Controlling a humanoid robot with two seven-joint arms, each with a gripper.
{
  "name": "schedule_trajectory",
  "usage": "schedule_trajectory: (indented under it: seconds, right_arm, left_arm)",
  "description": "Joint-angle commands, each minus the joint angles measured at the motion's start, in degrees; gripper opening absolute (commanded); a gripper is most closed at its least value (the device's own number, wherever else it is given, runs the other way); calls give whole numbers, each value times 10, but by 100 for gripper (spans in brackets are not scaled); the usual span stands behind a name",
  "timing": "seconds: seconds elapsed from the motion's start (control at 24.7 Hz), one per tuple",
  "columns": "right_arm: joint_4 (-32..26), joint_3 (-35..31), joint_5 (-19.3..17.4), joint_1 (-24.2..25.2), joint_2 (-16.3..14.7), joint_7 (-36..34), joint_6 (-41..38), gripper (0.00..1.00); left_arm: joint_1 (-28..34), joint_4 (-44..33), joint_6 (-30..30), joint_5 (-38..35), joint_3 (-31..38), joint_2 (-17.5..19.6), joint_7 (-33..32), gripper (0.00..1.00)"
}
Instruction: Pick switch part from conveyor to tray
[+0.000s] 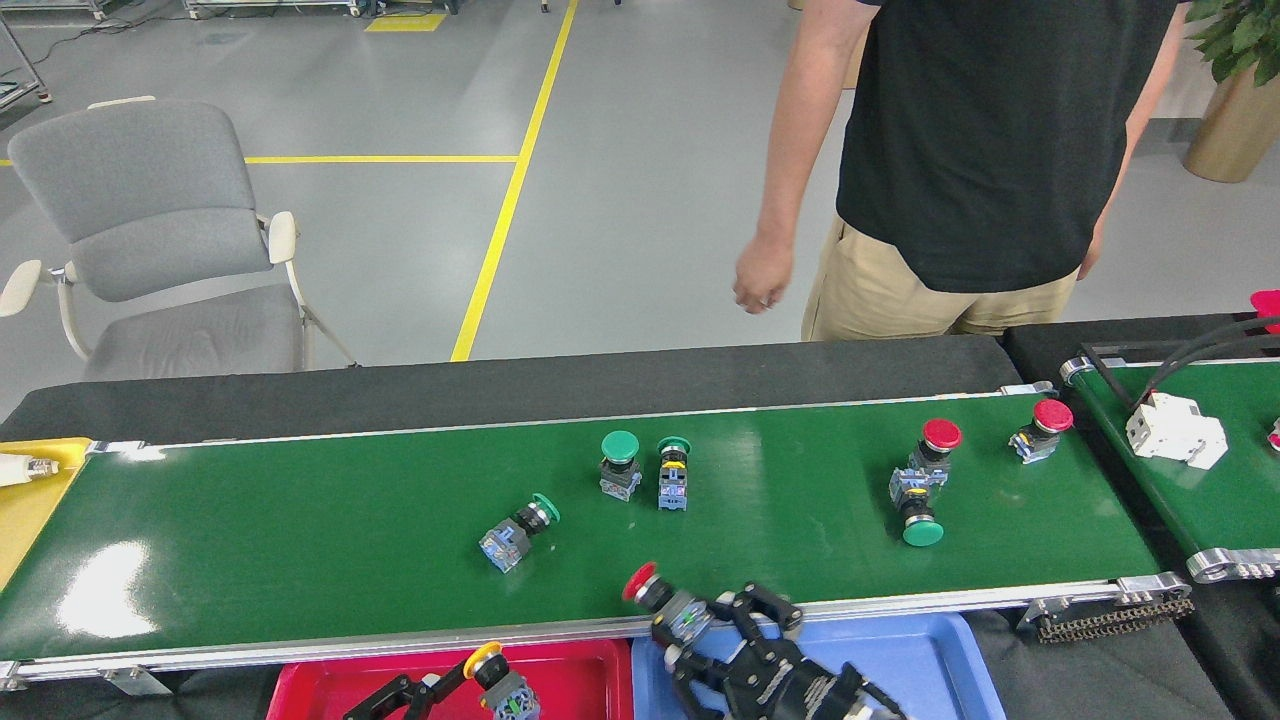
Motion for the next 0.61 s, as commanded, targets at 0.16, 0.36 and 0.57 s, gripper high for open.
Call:
schedule_trajectory:
  seconds: [0.16, 0.36, 0.57]
  right_arm:
    - [-15, -1, -4, 0, 13, -6, -2, 100]
    - [-83, -139, -18, 87, 27, -8, 86, 99]
    - [-111, -307, -67, 153, 49, -29, 180, 99]
  left_arm:
    - [-1, -8, 38, 5, 137, -60, 7, 100]
    - [23, -6, 98, 6, 264, -76, 67, 100]
    - [30, -6, 81, 9, 239, -69, 89, 100]
